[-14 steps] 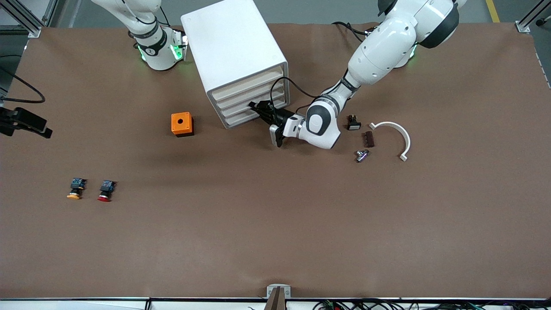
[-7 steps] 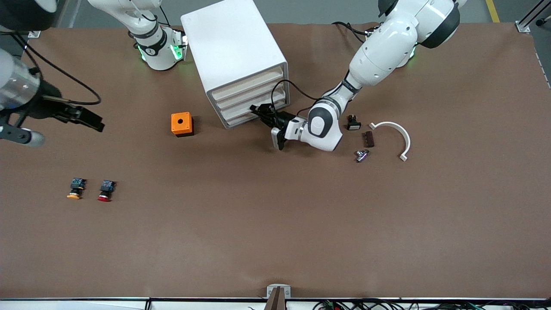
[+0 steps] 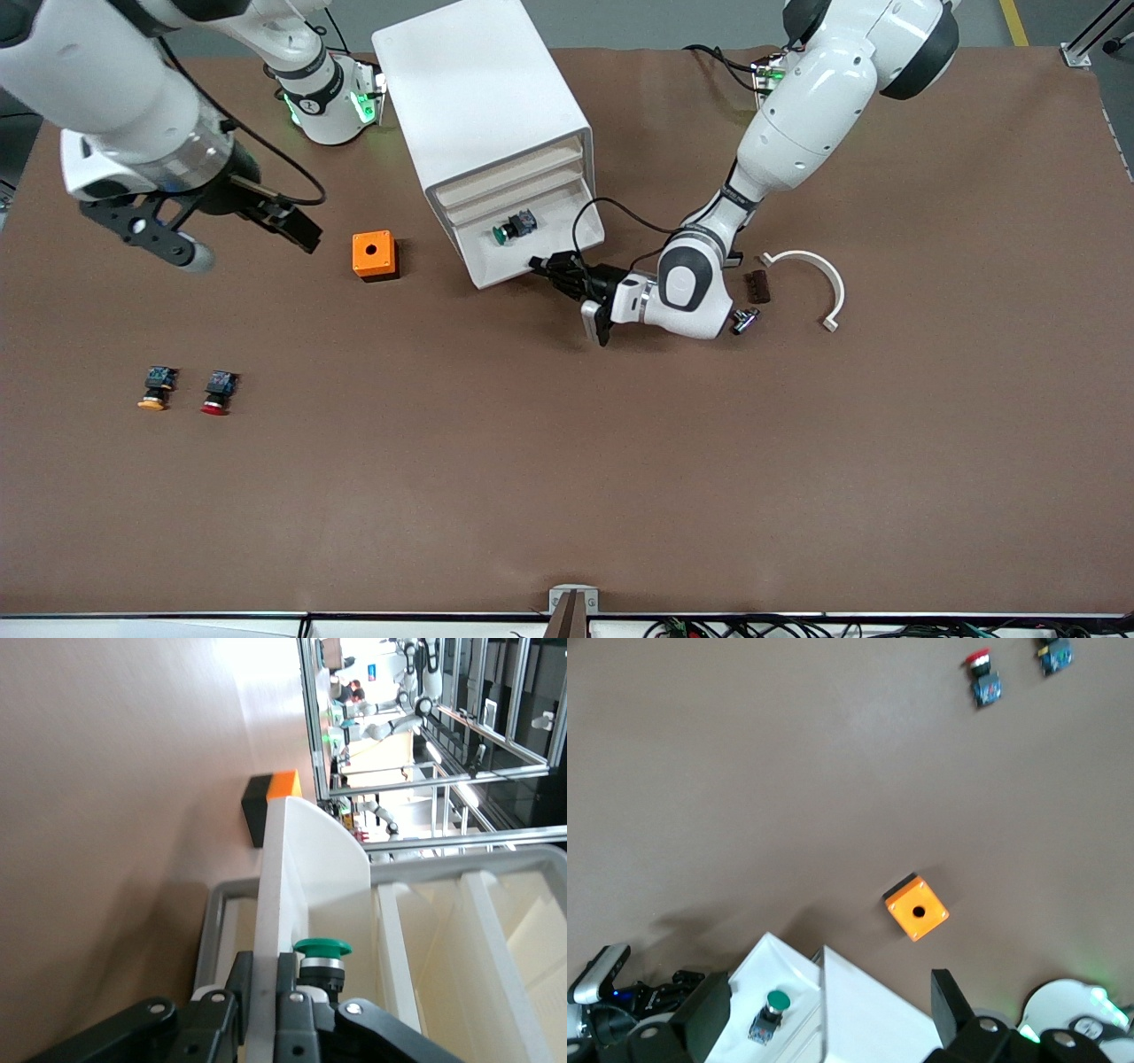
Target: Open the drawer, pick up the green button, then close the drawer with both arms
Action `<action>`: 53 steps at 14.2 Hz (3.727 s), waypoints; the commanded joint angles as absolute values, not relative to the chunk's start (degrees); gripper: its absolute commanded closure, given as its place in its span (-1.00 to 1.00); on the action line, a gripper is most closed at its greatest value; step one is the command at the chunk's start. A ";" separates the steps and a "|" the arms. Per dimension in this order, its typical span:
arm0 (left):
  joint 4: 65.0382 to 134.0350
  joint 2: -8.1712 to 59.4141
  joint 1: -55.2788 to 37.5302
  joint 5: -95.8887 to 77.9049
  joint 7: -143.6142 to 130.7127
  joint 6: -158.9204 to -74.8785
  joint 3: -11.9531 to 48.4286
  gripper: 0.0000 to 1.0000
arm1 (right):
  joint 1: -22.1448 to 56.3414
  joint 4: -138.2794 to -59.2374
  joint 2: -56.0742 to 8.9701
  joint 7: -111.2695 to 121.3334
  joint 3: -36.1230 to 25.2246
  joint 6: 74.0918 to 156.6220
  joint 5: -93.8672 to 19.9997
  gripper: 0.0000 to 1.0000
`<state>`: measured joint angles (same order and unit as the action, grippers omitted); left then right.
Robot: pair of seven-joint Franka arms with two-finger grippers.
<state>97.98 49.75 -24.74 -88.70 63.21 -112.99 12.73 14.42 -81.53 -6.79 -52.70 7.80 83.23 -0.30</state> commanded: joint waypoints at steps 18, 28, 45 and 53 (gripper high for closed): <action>90.71 49.84 -22.25 -77.38 44.15 -116.72 7.82 -1.00 | 27.77 -97.90 -6.33 -85.23 7.47 99.73 -4.12 -1.00; 80.77 44.56 -18.19 -41.33 16.10 -114.43 7.82 -1.00 | 32.95 -99.84 -15.55 -99.93 7.38 113.55 -5.19 -1.00; 77.61 41.48 -18.11 -12.57 0.29 -114.43 7.56 -1.00 | 38.85 -100.11 -26.54 -100.37 7.38 116.72 -5.10 -1.00; 77.87 40.60 -19.95 -5.02 -37.41 -114.52 6.42 -1.00 | 39.99 -99.93 -29.35 -100.90 7.29 119.44 -5.01 -1.00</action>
